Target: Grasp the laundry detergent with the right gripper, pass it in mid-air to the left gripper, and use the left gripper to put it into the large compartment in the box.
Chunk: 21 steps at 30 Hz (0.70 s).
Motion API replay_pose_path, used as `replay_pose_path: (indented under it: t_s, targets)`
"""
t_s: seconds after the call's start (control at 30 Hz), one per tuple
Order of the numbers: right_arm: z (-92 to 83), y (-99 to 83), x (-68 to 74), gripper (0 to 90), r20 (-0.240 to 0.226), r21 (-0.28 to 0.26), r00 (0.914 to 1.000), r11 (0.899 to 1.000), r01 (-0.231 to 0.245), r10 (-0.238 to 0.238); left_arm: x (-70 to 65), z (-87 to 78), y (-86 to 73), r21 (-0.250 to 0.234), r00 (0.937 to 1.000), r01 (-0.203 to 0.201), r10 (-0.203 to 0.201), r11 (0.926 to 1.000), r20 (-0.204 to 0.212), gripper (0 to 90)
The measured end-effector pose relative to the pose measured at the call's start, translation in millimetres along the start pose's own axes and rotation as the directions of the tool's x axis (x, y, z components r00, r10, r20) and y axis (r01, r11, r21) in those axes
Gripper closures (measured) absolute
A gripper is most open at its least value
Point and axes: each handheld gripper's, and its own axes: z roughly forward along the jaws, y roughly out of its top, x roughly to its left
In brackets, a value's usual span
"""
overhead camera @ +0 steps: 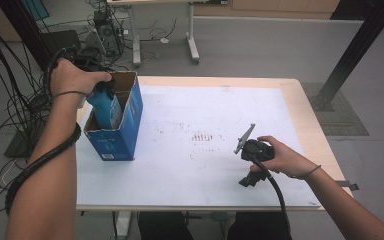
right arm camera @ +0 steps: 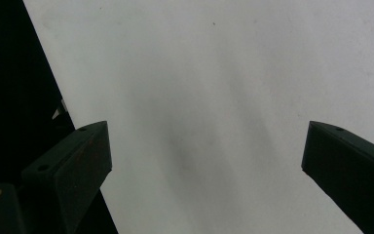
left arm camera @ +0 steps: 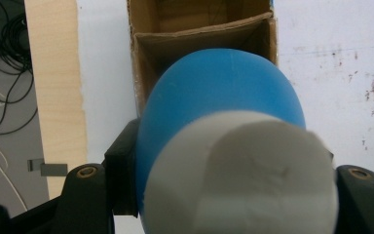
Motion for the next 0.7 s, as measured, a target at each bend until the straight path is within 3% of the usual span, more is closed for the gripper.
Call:
replay_pose_path:
  t_s: [0.27, 0.7]
  targets:
    - [1.3, 0.4, -0.7, 3.8, 0.004, -0.005, 0.9999, 1.000, 0.009, -0.009, -1.1, 15.5, -1.9, 0.015, 0.9998, 0.009, -0.009, 0.9998, 0.018, 37.6]
    - [2.6, -0.4, -1.0, 3.8, 0.003, -0.006, 0.9999, 1.000, 0.013, -0.013, -2.4, 32.6, -2.3, 0.029, 0.9996, 0.027, -0.028, 0.9992, 0.008, 37.6]
